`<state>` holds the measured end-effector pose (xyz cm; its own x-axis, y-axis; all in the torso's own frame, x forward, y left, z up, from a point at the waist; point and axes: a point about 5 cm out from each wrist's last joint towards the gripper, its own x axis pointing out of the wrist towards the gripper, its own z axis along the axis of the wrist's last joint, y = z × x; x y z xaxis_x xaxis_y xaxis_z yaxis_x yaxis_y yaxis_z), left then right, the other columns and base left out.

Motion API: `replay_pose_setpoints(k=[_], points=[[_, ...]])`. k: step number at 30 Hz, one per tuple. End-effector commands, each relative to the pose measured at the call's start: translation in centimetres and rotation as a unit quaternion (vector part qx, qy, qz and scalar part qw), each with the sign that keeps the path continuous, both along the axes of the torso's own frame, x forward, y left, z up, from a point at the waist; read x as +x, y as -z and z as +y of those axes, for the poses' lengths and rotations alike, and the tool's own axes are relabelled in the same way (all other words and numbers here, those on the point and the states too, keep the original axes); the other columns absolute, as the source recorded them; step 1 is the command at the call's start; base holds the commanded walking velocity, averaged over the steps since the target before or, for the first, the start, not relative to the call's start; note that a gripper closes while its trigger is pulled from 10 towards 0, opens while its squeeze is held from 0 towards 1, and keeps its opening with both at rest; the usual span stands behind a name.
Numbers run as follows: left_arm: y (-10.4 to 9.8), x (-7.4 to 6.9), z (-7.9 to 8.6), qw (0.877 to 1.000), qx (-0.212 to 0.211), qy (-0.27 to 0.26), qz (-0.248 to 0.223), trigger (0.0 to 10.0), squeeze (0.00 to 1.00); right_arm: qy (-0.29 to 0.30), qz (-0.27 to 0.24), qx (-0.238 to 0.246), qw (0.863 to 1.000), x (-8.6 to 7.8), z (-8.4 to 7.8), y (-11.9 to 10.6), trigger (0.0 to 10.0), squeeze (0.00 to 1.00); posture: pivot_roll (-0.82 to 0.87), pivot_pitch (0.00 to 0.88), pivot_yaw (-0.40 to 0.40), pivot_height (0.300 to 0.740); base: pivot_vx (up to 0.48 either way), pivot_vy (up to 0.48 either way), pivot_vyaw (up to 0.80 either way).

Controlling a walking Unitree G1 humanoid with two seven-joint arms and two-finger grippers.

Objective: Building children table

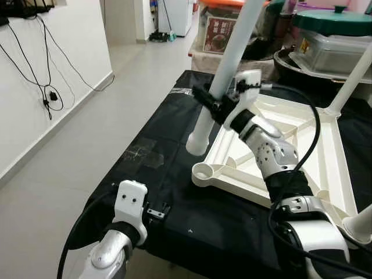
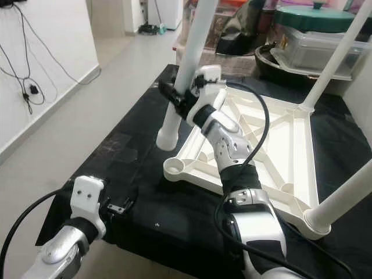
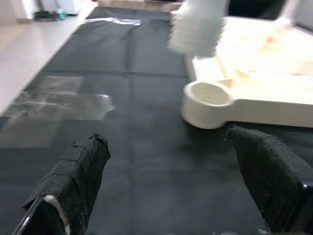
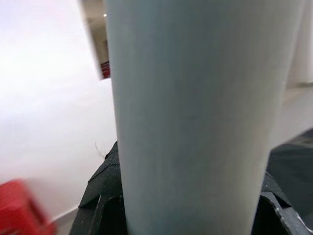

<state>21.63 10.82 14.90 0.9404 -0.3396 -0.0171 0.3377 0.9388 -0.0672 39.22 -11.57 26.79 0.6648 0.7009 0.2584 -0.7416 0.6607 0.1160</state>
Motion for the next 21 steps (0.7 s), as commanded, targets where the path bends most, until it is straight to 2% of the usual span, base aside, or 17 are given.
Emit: replay_pose_setpoints(k=[1,2,3,16,21], points=[[0.1,-0.6,-0.5,1.0,-0.01,0.017,0.013,10.0,0.0,-0.023,-0.007,-0.007,1.0,0.0,0.0,-0.5,10.0,0.0,0.13,0.171,-0.08,0.74,0.0,0.0,0.0],[0.1,-1.5,-1.0,0.999,-0.022,0.028,0.023,10.0,0.0,-0.052,-0.005,-0.012,0.999,0.1,-0.3,-0.3,10.0,0.0,0.14,0.188,-0.081,0.74,0.0,0.0,0.0],[0.1,-1.8,-1.2,0.999,-0.026,0.031,0.027,10.0,0.0,-0.06,-0.004,-0.013,0.998,0.1,-0.5,-0.3,10.0,0.0,0.14,0.188,-0.081,0.74,0.0,0.0,0.0],[-0.6,-3.4,-1.6,0.998,-0.028,0.039,0.035,10.0,0.0,-0.076,0.006,0.017,0.997,0.5,-2.5,-0.3,10.0,0.0,0.14,0.245,-0.076,0.74,0.0,0.0,0.0],[-1.1,-4.1,-1.6,0.998,-0.026,0.04,0.039,10.0,0.0,-0.116,0.0,0.004,0.993,0.1,-2.7,0.0,10.0,0.0,0.15,0.262,-0.076,0.74,0.0,0.0,0.0]])
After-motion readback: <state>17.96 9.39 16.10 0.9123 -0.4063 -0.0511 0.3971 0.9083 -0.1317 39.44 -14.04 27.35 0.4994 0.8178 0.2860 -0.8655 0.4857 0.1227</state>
